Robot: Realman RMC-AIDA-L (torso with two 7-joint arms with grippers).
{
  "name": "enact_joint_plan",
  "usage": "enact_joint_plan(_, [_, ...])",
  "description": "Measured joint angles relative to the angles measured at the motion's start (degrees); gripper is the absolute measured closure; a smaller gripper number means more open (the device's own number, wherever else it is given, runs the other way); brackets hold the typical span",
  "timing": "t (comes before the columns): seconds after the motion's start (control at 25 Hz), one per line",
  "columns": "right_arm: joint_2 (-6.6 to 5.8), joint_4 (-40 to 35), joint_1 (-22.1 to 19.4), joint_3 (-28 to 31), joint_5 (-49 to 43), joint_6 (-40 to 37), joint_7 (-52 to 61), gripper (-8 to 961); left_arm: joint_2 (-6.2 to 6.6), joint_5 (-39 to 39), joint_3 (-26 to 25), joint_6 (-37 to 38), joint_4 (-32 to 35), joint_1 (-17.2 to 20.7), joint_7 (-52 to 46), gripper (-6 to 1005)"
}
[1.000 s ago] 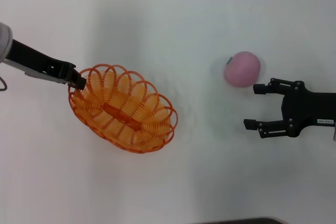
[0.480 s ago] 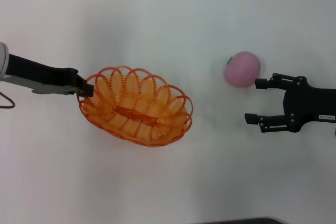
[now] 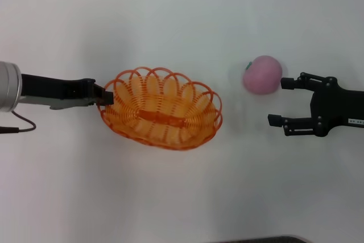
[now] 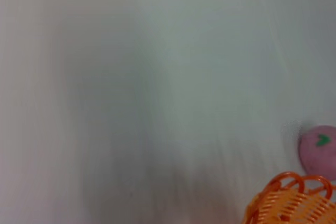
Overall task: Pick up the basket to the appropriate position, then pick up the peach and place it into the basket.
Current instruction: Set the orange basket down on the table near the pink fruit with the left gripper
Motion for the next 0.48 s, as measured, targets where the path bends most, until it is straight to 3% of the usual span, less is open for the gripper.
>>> enact_joint_plan(0.48, [0.33, -0.77, 0.07, 1.16, 0.07, -0.08, 0.08, 10, 0.01, -6.76, 8.20, -7.12, 0.19, 6.83, -0.74, 949])
